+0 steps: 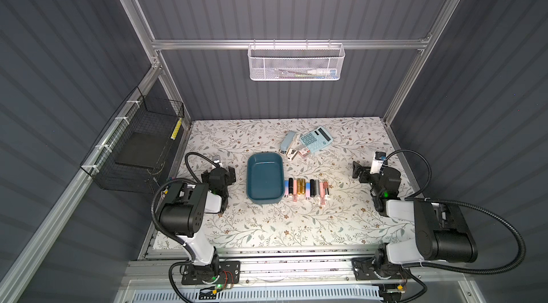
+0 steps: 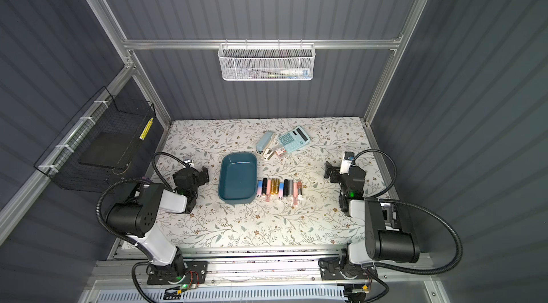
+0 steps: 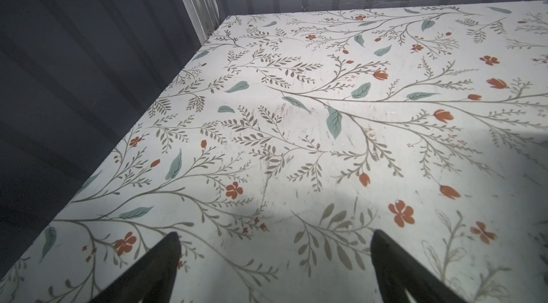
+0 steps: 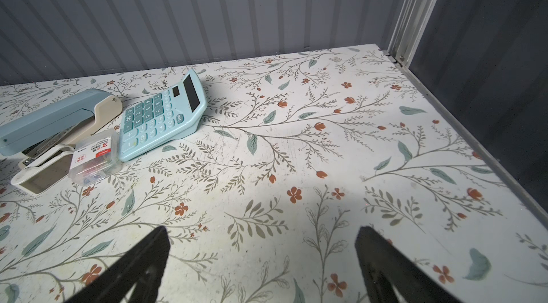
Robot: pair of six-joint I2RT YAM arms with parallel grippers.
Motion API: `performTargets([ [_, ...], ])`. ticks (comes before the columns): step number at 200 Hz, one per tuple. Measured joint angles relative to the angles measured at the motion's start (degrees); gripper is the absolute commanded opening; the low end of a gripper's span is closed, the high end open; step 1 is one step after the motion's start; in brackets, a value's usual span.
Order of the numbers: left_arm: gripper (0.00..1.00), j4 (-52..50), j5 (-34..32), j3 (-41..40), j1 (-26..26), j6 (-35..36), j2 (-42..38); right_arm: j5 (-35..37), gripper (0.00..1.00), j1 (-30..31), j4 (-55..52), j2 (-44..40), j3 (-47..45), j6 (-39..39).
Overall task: Put the lipstick into the storage box
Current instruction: Pick up the lipstick at the center of the board.
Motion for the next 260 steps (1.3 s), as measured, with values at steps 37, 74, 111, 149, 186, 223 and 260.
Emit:
performTargets([
  [37, 1.0, -1.1, -0.6, 0.2, 0.0, 0.0, -0.3, 0.2, 0.99, 0.0, -4.2, -2.1, 0.7, 0.0],
  [74, 1.0, -12.7, -1.7, 5.9, 0.0, -0.3, -4.5, 1.0, 0.99, 0.1, -21.4, -6.8, 10.6, 0.9],
  [111, 1.0, -18.9, -1.7, 10.6, 0.0, -0.2, -11.3, 5.4, 0.99, 1.2, -31.9, -13.4, 13.1, 4.4],
  [149, 1.0, -30.3, 1.6, 20.2, 0.0, -0.2, -12.0, 9.9, 0.99, 1.9, -44.5, -14.3, 16.7, 6.6],
  [186, 0.96, -37.7, 9.1, 29.3, 0.0, -0.9, -9.6, 7.5, 0.99, 2.0, -49.7, -17.8, 17.8, 12.7],
  [223, 0.93, -43.4, 16.2, 33.0, 0.0, -1.2, -6.5, 5.3, 0.99, 2.6, -51.7, -20.9, 18.2, 17.6],
  [260, 0.93, -46.7, 20.2, 33.5, 0.0, -2.4, -6.1, 7.5, 0.98, 10.0, -62.2, -13.4, 27.3, 16.0],
])
